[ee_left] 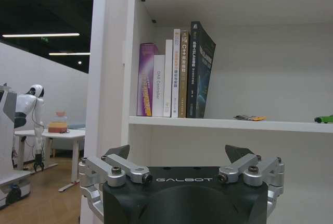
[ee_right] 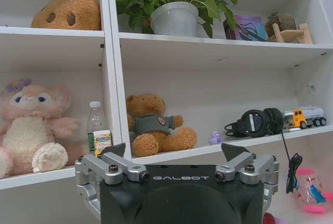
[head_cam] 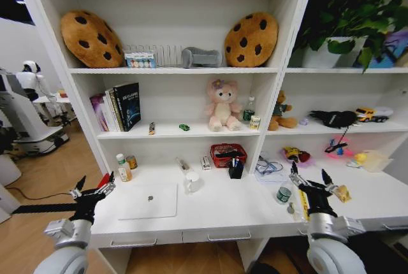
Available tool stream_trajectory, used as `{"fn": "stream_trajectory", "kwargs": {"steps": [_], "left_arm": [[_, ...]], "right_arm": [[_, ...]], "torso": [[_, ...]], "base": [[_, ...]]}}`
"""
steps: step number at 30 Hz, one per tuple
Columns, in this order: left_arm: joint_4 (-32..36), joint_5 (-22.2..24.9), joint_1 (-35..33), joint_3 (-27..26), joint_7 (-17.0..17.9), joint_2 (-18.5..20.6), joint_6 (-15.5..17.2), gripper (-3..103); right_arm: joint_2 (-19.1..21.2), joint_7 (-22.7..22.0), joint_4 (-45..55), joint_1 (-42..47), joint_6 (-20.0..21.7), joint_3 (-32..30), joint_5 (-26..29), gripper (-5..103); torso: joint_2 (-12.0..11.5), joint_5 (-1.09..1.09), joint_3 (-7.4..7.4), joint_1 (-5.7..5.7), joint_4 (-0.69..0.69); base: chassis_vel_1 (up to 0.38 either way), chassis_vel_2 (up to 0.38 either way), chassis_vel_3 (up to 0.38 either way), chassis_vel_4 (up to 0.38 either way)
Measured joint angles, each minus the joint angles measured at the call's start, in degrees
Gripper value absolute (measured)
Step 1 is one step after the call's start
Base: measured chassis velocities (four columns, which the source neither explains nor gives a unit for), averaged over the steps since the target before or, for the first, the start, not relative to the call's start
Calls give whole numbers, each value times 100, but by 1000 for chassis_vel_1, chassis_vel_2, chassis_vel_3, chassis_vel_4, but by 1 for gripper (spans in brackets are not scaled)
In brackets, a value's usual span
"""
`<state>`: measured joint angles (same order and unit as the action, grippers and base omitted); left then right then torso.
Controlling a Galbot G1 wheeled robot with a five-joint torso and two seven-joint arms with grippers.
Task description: Organize the objects on the table.
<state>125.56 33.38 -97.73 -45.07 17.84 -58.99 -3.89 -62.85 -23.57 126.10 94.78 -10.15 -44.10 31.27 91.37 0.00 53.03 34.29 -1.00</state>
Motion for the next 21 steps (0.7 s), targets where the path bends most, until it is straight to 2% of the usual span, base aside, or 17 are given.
{"fn": "stream_trajectory", "kwargs": {"steps": [21], "left_arm": [[-1, 0, 0, 0, 0, 0, 0, 100]], "right_arm": [[0, 2, 0, 0, -1, 0, 0, 100]], "torso": [[0, 0, 0, 0, 0]], "base": [[0, 0, 0, 0]]}}
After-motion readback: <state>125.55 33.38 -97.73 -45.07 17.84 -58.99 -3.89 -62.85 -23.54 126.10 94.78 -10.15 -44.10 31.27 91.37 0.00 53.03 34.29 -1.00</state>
